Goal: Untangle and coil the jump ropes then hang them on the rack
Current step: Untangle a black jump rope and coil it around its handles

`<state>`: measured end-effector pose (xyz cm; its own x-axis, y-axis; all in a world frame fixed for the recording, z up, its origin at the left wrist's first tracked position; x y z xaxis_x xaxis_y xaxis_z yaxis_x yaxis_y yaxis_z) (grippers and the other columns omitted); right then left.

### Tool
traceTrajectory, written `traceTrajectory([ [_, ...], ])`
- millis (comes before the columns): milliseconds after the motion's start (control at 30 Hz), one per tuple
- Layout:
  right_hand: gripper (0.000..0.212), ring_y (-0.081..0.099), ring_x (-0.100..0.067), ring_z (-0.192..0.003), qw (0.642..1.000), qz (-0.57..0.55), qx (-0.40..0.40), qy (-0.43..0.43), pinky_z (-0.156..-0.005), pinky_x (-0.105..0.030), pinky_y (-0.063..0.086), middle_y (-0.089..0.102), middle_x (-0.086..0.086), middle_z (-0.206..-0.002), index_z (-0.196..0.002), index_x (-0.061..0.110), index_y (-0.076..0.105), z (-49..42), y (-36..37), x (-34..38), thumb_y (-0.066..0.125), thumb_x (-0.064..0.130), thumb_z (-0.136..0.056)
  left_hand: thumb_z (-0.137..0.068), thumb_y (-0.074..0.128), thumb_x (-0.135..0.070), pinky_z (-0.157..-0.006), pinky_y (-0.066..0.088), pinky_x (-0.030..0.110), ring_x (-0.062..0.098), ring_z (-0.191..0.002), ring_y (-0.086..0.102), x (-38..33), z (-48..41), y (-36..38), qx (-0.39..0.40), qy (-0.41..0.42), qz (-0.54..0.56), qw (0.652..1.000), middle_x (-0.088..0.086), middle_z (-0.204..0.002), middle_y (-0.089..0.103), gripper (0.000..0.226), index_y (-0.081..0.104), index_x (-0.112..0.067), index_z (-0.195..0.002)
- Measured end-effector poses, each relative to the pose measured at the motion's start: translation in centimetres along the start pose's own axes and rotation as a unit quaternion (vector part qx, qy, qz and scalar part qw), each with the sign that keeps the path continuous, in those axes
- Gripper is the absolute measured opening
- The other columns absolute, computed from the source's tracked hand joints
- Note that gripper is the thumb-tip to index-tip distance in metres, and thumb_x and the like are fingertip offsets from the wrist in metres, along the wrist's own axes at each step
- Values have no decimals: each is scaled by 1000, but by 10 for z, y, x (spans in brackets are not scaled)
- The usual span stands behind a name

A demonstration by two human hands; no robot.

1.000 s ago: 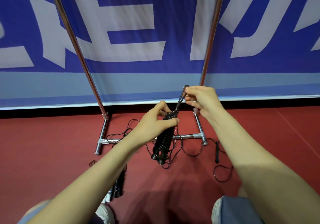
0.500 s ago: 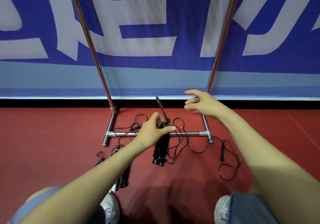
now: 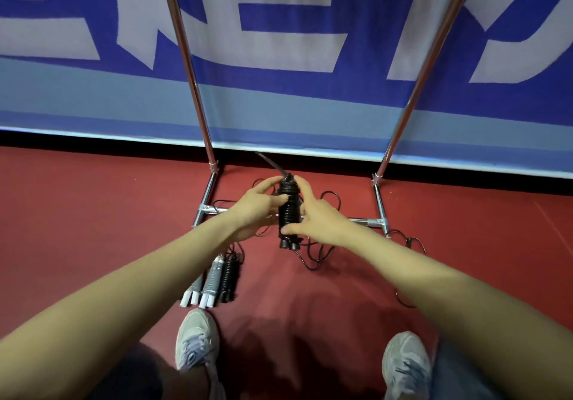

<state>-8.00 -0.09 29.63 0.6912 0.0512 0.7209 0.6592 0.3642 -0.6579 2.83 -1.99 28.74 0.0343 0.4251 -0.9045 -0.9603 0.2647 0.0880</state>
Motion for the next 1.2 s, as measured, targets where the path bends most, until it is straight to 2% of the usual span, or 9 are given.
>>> traceTrajectory([
  [100,105,55,-13,-67,999,6,23,31,-53,-17,36,54,6,-76,-152,23,-2,-27,32,-16,75,26,-81,-94,45,10,-79,54,37,16,-76,64,26,-19,-20,-18,-17,-44,999,3,-89,65,53,45,-28,-131],
  [233,108,59,-24,-84,993,-16,79,86,-69,-27,43,63,-7,-98,-154,27,-2,-69,102,-54,76,22,-80,-89,55,5,-76,49,33,21,-76,58,101,-49,-84,-102,-99,-113,983,9,-88,63,44,50,-10,-129],
  [400,109,56,-23,-89,973,-60,132,178,-74,-26,42,61,-14,-120,-154,31,-3,-106,208,-117,76,15,-81,-87,59,-7,-88,42,34,35,-109,59,201,-68,-160,-153,-183,-413,879,21,-114,65,28,63,-1,-115],
  [533,108,55,-23,-87,962,-96,142,211,-72,-25,39,59,-13,-125,-154,31,-9,-123,266,-146,72,14,-84,-90,50,-1,-102,27,38,43,-126,38,242,-77,-182,-184,-144,-483,844,30,-130,49,35,54,2,-125],
  [633,98,60,-32,-102,957,-106,139,230,-77,-26,39,59,-14,-126,-152,24,1,-133,297,-160,72,15,-85,-85,55,-5,-102,31,44,43,-120,39,274,-84,-193,-203,-159,-514,818,26,-133,43,47,50,-6,-132],
  [767,91,62,-38,-103,965,-70,112,227,-83,-37,49,61,-18,-118,-148,26,11,-134,313,-163,73,16,-83,-81,52,4,-105,35,43,41,-119,40,292,-87,-193,-237,-152,-449,848,22,-131,40,52,51,-8,-133],
  [967,108,42,-40,-130,961,-56,122,240,-105,-46,40,15,-19,-152,-153,31,5,-132,315,-158,80,19,-76,-83,52,5,-111,31,35,38,-125,40,292,-87,-192,-217,-163,-422,865,21,-135,38,54,51,-8,-135],
  [1100,104,39,-40,-133,957,-15,156,243,-105,-45,40,16,-17,-153,-153,33,-1,-127,292,-155,74,21,-81,-83,53,0,-110,31,40,40,-126,39,268,-88,-170,-205,-153,-441,860,22,-137,38,53,49,-7,-136],
  [1200,87,39,-37,-134,961,13,137,239,-104,-41,37,26,-18,-148,-152,21,15,-122,253,-160,70,23,-85,-82,54,1,-110,27,32,39,-124,41,243,-101,-137,-170,-112,-434,877,23,-135,39,52,49,-5,-134],
])
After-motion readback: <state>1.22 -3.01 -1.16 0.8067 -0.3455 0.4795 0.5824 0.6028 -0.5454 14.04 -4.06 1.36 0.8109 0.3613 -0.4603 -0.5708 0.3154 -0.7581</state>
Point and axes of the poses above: each hand's wrist, its own z-axis away from the middle knuckle, its own y-axis out of the palm, x = y × z, the point moved 8 cm from there along -z, towards the middle knuckle
